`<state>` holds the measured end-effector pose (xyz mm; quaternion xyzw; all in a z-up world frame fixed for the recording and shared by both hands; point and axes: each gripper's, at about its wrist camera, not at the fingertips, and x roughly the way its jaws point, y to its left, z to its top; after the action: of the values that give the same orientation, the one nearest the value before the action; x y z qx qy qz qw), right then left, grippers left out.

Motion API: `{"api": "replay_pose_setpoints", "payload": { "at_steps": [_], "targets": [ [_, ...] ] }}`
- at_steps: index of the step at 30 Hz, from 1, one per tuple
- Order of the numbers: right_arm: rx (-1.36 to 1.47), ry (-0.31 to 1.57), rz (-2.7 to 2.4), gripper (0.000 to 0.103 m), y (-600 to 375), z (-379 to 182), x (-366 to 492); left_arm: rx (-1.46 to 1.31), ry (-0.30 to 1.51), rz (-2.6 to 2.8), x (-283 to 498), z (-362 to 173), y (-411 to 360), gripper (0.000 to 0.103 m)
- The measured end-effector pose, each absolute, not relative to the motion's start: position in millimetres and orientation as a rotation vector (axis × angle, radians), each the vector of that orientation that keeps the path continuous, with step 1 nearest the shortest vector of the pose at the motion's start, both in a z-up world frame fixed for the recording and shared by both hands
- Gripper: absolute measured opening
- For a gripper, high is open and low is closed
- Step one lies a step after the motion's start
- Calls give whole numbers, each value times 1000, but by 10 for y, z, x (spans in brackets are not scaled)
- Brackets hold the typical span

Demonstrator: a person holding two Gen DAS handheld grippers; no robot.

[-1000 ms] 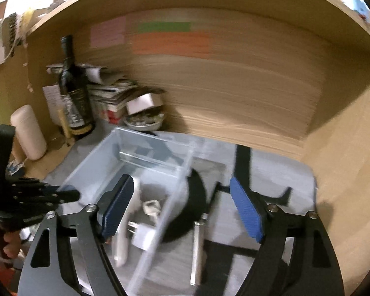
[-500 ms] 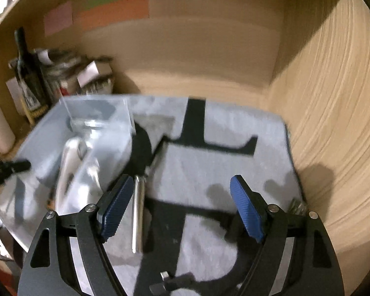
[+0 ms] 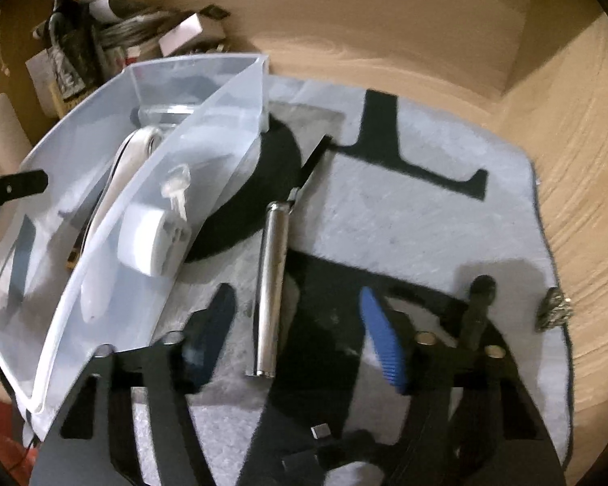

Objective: Organize rigid objects
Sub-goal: 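Move the right gripper to the silver metal cylinder and grasp it, then carry the silver cylinder into the clear box with the right gripper and release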

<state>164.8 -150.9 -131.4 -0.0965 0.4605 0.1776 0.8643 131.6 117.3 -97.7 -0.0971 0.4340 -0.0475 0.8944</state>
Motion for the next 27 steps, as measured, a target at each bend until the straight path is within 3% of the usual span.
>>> {"api": "replay_pose_setpoints", "payload": {
  "at_steps": [1,4,8,27],
  "targets": [
    [-201,980,378,44,-1504,-1350,1668,-201,900,-99,1316,-978,1173,12],
    [-194,976,381,40,-1498,-1369,1689,-201,899,-98,1316,-977,1171,12],
    [-207,971,377,14,-1454,-1350,1703,-203,899,-98,1316,-978,1170,12],
    [-90,771,333,14,-1623,-692,1674,-201,898,-97,1311,-979,1159,12]
  ]
}}
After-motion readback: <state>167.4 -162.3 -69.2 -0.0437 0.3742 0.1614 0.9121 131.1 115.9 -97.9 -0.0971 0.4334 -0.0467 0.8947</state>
